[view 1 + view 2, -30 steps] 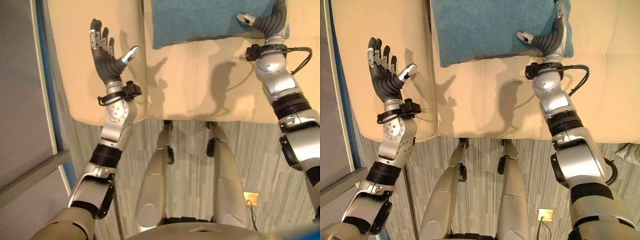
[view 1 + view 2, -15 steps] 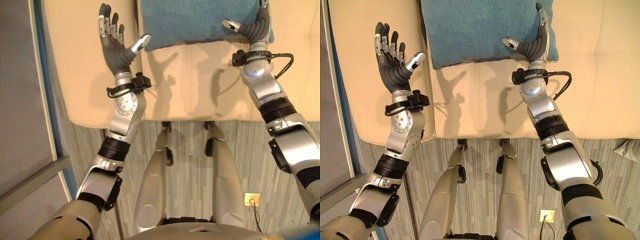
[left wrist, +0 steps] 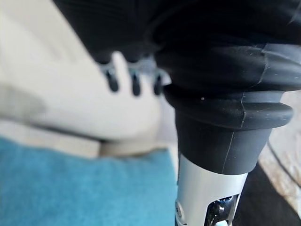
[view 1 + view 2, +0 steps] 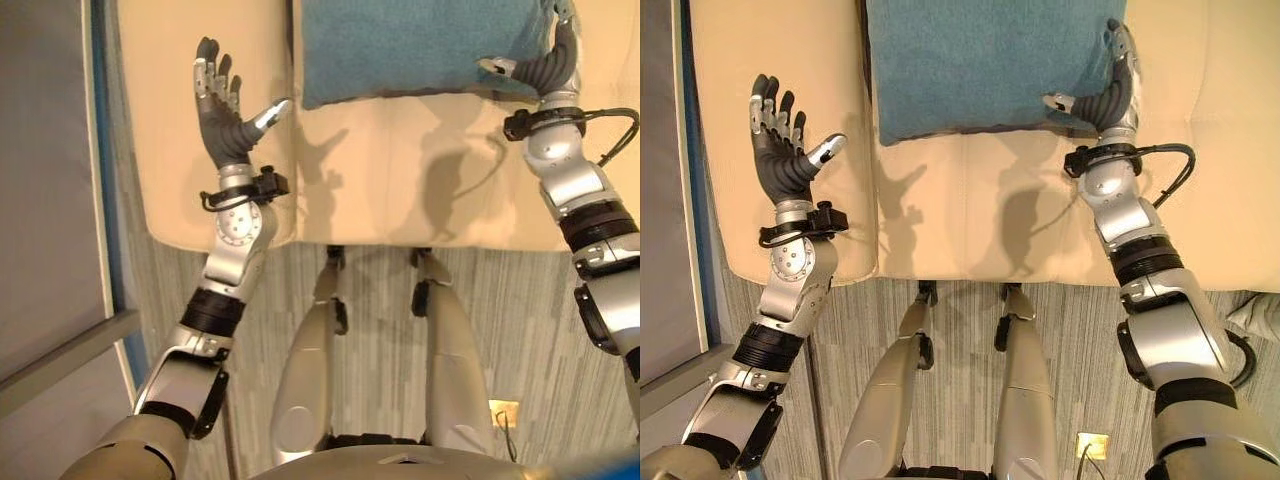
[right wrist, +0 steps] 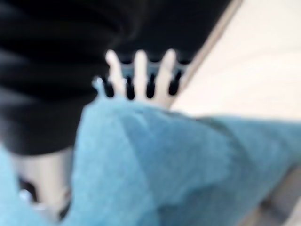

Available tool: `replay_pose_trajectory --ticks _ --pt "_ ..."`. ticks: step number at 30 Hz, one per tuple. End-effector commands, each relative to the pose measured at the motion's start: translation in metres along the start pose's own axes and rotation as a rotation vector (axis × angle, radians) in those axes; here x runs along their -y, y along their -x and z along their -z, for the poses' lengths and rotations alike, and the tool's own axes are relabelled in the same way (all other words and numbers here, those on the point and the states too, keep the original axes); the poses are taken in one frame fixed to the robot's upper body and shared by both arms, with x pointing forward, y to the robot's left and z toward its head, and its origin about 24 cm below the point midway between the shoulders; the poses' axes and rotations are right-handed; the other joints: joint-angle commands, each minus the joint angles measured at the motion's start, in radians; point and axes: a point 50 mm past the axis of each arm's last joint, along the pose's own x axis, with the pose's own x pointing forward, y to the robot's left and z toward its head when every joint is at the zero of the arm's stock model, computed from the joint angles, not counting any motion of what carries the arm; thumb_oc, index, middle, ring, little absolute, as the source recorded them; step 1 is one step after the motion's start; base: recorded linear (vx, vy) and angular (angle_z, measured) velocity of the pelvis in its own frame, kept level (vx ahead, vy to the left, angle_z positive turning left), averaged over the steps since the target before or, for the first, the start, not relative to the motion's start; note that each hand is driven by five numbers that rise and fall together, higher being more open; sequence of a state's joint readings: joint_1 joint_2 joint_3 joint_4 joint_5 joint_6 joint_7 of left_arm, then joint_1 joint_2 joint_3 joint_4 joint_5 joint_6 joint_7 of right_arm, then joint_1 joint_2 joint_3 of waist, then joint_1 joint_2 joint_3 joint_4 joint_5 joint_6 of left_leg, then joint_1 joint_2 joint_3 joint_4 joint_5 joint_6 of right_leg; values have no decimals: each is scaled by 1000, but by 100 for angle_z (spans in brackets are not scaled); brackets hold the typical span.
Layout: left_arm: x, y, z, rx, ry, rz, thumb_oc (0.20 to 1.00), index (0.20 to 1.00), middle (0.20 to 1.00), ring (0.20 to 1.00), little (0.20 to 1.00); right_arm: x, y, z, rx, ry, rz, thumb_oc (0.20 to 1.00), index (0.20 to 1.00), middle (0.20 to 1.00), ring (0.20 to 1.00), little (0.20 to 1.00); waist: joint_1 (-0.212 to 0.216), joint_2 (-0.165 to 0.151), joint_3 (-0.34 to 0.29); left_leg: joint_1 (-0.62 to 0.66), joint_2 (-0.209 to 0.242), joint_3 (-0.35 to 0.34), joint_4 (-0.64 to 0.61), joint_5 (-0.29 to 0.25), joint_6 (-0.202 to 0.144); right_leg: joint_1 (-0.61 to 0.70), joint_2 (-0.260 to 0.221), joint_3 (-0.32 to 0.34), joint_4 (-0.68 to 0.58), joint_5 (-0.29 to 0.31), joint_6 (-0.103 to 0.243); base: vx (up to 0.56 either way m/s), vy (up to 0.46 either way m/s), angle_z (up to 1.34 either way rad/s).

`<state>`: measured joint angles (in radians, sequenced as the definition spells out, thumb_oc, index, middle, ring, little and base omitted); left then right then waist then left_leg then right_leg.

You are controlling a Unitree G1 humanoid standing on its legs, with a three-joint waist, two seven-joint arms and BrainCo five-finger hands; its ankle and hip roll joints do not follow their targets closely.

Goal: Pick up all the scattered cushions and arrange them neatly on the sofa.

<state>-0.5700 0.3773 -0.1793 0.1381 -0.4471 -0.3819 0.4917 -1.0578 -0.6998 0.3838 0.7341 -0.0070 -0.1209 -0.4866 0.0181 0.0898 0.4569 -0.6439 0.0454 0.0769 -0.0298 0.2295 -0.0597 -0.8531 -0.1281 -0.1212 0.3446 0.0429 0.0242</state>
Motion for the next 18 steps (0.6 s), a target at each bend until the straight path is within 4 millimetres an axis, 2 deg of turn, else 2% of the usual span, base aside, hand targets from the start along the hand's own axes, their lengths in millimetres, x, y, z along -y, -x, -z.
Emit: replay_pose_trajectory --ticks 1,2,5,6,7,9,12,14,15,16,18 --pt "-11 -7 -23 120 -16 23 1000 1000 1000 1000 1000 20 -10 -13 98 95 35 1000 1000 1000 1000 1000 -4 -39 32 56 -40 -25 68 -103 -53 176 10 -11 -245 59 90 -12 21 5" --pt "-17 -2 -18 93 -48 37 1000 1000 1000 1000 1000 26 -6 3 61 137 32 1000 1000 1000 1000 1000 -5 -38 28 71 -40 -24 72 -106 -53 191 9 -15 -239 51 87 -4 24 3" --pt "-31 12 -4 13 -120 44 1000 1000 1000 1000 1000 25 10 24 22 178 -20 1000 1000 1000 1000 1000 -9 -41 16 114 -37 -21 70 -115 -52 223 7 -16 -219 34 85 0 0 0" --pt "-31 12 -3 12 -121 45 1000 1000 1000 1000 1000 25 11 25 21 178 -21 1000 1000 1000 1000 1000 -9 -42 16 116 -38 -22 70 -115 -52 225 7 -17 -219 34 85 41 11 2" --pt "-42 26 12 -75 -153 35 1000 1000 1000 1000 1000 19 30 44 -21 186 -67 1000 1000 1000 1000 1000 -14 -42 6 162 -37 -21 66 -123 -50 259 3 -18 -201 18 84 54 14 3" --pt "-53 41 22 -144 -182 34 1000 1000 1000 1000 1000 16 54 65 -70 216 -128 1000 1000 1000 1000 1000 -20 -40 -2 217 -39 -25 59 -132 -47 297 -1 -21 -178 -2 83 71 11 6" --pt "-67 71 41 -277 -242 46 1000 1000 1000 1000 1000 5 102 97 -179 190 -217 1000 1000 1000 1000 1000 -31 -43 -13 305 -46 -32 51 -144 -42 373 -7 -32 -145 -33 80 67 8 12" --pt "-79 96 55 -390 -300 64 1000 1000 1000 1000 1000 -2 142 115 -257 167 -296 1000 1000 1000 1000 1000 -40 -51 -30 358 -46 -41 47 -152 -41 437 -5 -46 -144 -49 80 61 -35 27" --pt "-79 97 55 -391 -300 65 1000 1000 1000 1000 1000 -2 143 116 -259 167 -297 1000 1000 1000 1000 1000 -39 -51 -30 361 -46 -42 46 -152 -41 440 -5 -47 -146 -49 80 76 -43 24" --pt "-90 117 63 -474 -360 81 1000 1000 1000 1000 1000 -6 172 128 -325 153 -359 1000 1000 1000 1000 1000 -46 -56 -53 398 -45 -43 38 -157 -39 485 1 -55 -156 -52 82 75 -39 16" --pt "-107 140 72 -575 -445 97 1000 1000 1000 1000 1000 -4 203 143 -396 183 -430 1000 1000 1000 1000 1000 -54 -59 -78 435 -41 -47 29 -158 -39 535 10 -64 -174 -52 86 82 -51 4"
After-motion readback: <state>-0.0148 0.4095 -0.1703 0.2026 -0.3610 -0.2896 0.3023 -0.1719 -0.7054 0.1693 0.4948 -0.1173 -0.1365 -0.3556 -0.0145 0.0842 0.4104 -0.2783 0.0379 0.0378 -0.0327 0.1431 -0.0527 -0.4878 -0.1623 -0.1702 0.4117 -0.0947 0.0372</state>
